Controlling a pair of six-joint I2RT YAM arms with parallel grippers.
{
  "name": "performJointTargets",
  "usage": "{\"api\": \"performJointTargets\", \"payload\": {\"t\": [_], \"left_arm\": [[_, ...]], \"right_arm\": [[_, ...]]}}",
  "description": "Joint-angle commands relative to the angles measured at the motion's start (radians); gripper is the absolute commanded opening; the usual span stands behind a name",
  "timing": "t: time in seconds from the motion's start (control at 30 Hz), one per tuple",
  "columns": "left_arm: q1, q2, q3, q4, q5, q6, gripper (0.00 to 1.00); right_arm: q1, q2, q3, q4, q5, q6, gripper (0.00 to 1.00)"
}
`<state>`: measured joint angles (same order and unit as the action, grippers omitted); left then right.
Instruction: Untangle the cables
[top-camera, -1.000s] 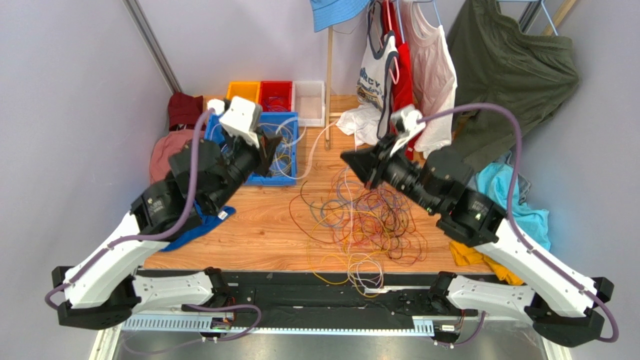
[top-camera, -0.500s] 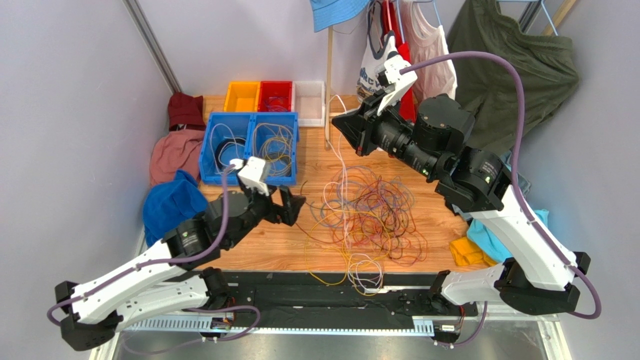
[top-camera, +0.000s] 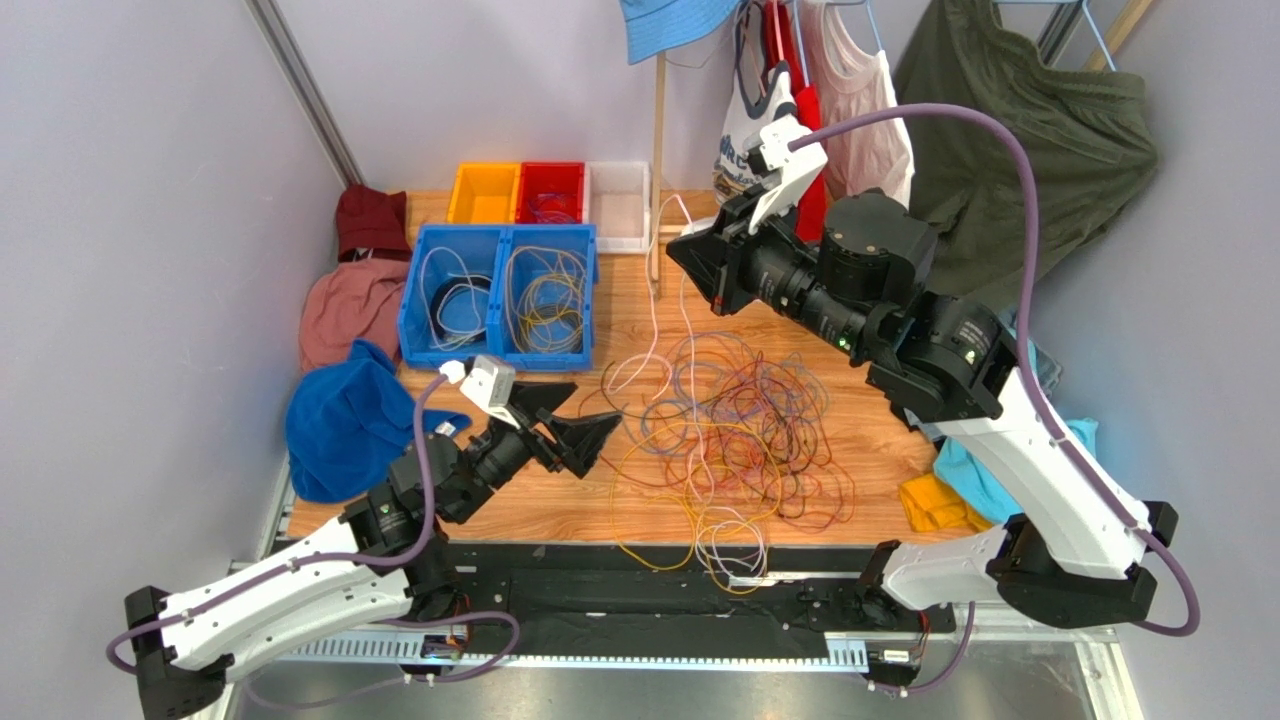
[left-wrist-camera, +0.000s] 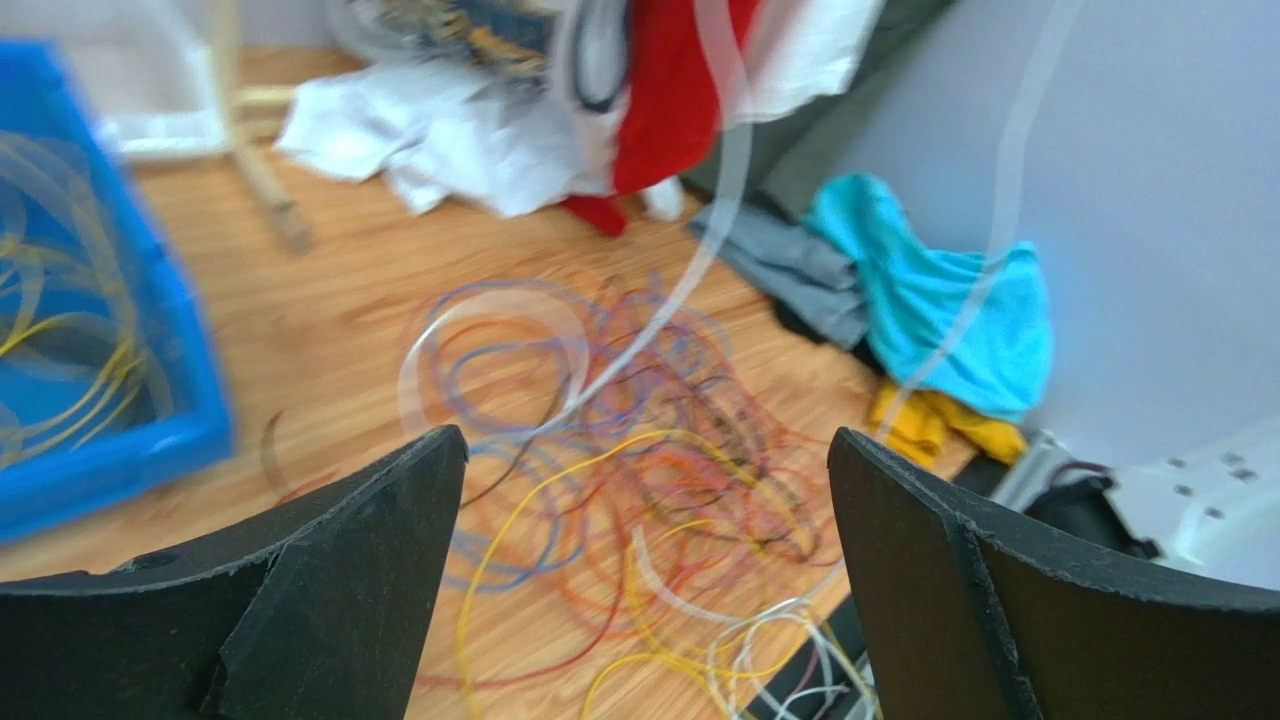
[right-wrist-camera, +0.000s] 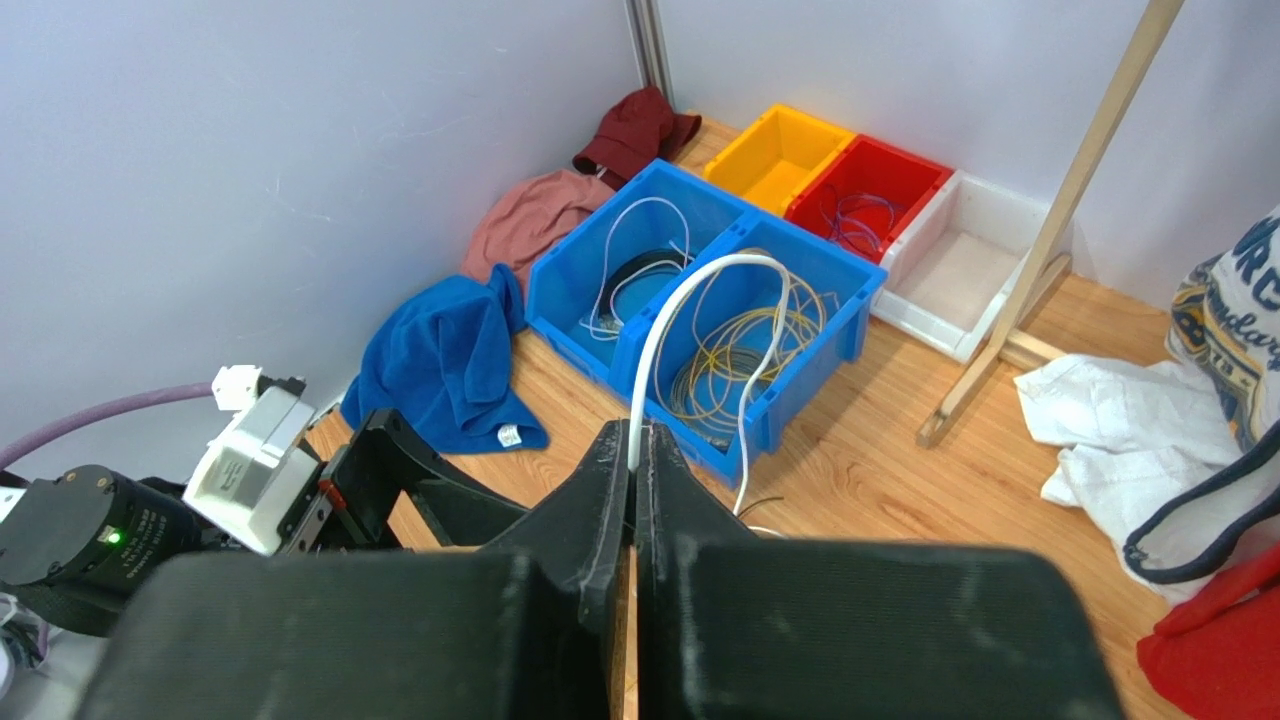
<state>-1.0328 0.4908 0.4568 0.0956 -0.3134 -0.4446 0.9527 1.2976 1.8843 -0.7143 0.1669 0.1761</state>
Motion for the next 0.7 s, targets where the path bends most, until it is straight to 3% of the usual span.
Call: {"api": "performJointTargets", "payload": {"t": [0.0,0.17,0.37,0.67], "left_arm": [[-0.024,0.080,0.000,0.350,0.206,0.082,0.99],[-0.104,0.137,-0.033,0.527,0.223,0.191,0.99],[-0.111,0.176,-0.017,0.530,0.209,0.213,0.99],[-0.147,0.360,0.011,0.535,-0.042,0.230,0.99]], "right_arm": [[0.003,0.019,-0.013,0.013,-0.001,0.025,0.00],[0.003,0.023,-0.051,0.027,-0.015,0.037,0.00],[0.003,0.012,-0.071,0.036,-0.014,0.054,0.00],[0.006,-0.011,-0.114,0.070,-0.069,0.122,0.00]]}}
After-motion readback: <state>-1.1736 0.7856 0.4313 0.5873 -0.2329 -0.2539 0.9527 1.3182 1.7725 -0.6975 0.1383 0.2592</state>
